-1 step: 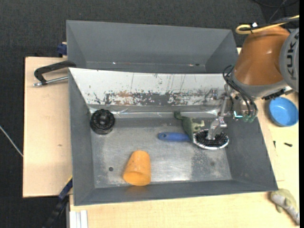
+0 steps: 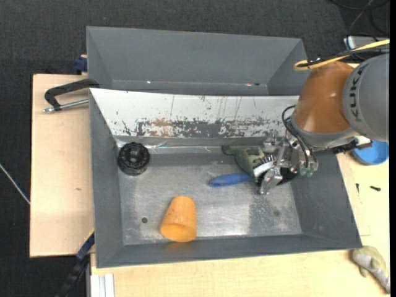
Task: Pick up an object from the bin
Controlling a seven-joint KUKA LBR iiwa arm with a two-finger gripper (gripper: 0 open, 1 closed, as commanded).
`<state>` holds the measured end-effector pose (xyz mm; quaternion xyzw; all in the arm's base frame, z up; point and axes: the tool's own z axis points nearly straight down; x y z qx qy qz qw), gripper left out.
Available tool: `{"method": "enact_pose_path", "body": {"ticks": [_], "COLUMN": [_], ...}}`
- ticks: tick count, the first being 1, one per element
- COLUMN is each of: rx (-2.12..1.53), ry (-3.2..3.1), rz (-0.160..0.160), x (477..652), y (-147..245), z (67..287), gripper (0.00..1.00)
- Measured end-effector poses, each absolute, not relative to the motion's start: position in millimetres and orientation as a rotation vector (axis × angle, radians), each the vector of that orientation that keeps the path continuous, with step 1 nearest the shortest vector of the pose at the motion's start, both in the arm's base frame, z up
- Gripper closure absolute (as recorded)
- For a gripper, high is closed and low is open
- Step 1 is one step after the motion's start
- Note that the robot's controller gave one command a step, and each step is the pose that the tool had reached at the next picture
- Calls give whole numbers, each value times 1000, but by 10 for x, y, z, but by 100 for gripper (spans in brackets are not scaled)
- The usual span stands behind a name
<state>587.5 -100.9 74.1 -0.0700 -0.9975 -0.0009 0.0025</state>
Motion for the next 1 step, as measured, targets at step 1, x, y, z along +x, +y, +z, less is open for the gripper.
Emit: {"method": "enact_pose_path", "body": {"ticks": [1], "rx": [-216], "ry": [-3132], "rz": [-3], "x": [5887], "y": [-1001], "z": [784], "gripper": [100]}}
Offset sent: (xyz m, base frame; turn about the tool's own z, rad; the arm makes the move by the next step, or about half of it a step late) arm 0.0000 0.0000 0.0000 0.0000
